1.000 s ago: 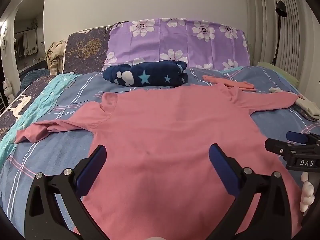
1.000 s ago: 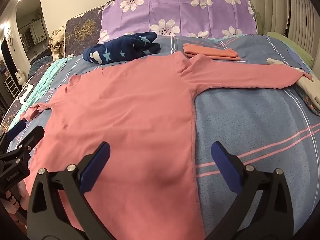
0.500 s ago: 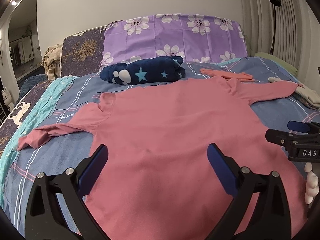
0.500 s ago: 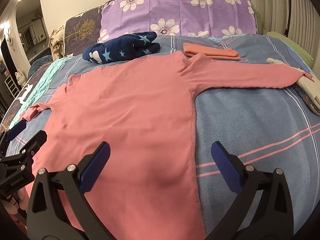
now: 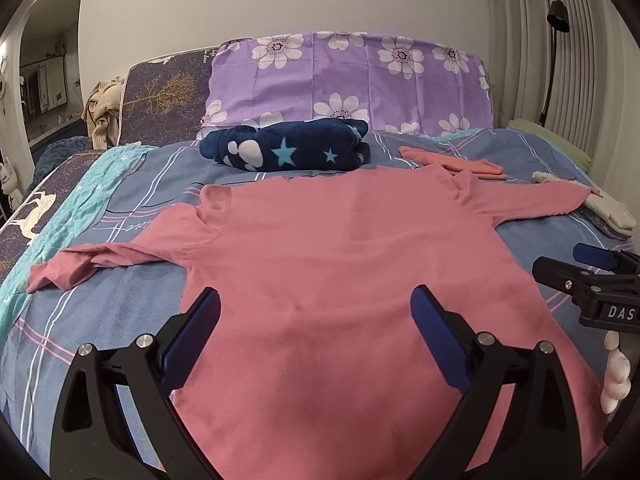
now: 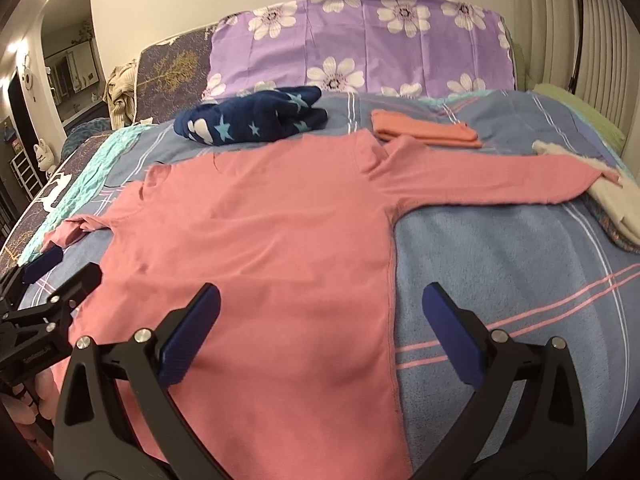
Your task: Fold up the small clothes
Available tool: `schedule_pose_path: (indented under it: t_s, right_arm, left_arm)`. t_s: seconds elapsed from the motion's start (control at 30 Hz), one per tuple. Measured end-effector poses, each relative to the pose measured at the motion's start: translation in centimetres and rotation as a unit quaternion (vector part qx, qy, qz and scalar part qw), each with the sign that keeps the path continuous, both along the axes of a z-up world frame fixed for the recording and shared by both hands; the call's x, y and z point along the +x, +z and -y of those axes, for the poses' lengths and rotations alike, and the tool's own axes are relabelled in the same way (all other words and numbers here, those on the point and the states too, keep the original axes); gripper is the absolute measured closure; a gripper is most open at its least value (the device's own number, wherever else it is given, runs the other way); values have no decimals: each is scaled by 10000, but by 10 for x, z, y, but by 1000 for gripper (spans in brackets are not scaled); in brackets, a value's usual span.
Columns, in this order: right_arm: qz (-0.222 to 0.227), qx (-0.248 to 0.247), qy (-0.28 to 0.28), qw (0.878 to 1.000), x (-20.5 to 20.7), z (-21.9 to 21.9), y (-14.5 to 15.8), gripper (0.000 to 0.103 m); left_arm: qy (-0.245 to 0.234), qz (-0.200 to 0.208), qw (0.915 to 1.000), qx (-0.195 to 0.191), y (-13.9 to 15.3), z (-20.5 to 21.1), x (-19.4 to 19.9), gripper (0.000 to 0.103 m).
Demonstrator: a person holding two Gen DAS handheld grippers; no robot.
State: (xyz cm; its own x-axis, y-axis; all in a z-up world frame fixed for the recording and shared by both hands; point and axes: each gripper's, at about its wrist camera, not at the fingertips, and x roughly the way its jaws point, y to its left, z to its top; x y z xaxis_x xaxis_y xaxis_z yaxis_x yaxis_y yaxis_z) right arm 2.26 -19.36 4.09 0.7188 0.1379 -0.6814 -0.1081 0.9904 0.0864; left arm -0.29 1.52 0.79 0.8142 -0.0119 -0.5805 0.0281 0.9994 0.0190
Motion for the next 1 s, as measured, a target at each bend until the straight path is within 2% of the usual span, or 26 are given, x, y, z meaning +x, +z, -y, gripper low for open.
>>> schedule_pose_path:
  t_s: [0.2, 0.77, 1.0]
  right_arm:
    - [58, -34, 49, 10000, -2, -4, 4, 2]
    - [54, -67, 44, 10000, -4, -7, 4, 2]
    - [34, -63, 34, 10000, -4, -6, 3, 2]
  left_arm:
    - [-92, -100, 9999, -79, -2, 1, 2, 10]
    - [-235, -227, 9993, -194, -8, 3, 2, 11]
    - [-294, -300, 9987, -298, -11, 2, 3, 15]
